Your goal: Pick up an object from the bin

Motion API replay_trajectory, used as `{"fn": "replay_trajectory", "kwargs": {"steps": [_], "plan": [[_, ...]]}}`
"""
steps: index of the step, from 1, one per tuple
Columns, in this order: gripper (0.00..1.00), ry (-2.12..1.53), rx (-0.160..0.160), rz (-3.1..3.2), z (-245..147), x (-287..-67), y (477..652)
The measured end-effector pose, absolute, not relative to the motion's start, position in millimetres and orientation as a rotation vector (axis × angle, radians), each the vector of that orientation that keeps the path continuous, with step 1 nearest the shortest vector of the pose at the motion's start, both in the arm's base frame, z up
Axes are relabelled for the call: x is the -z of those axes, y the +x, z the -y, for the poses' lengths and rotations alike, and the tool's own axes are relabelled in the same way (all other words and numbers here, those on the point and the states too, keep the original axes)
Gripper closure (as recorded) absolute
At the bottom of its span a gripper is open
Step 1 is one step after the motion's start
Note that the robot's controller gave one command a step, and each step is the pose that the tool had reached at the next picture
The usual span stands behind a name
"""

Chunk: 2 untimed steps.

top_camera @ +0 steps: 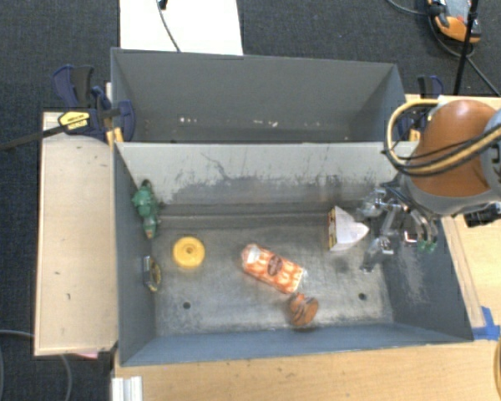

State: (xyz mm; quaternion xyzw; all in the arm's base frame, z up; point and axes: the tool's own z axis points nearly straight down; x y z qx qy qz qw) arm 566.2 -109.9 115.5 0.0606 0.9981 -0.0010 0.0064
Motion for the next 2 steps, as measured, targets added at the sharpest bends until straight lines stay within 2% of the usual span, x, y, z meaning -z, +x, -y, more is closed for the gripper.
{"fn": "replay_trajectory", "kwargs": {"steps": [1,2], "plan": [[0.0,-0.012,0.005,-3.125,110.3,-95.6,577.9],[1.0,0.184,0.006,-3.123,112.0,-77.5,589.0]]}}
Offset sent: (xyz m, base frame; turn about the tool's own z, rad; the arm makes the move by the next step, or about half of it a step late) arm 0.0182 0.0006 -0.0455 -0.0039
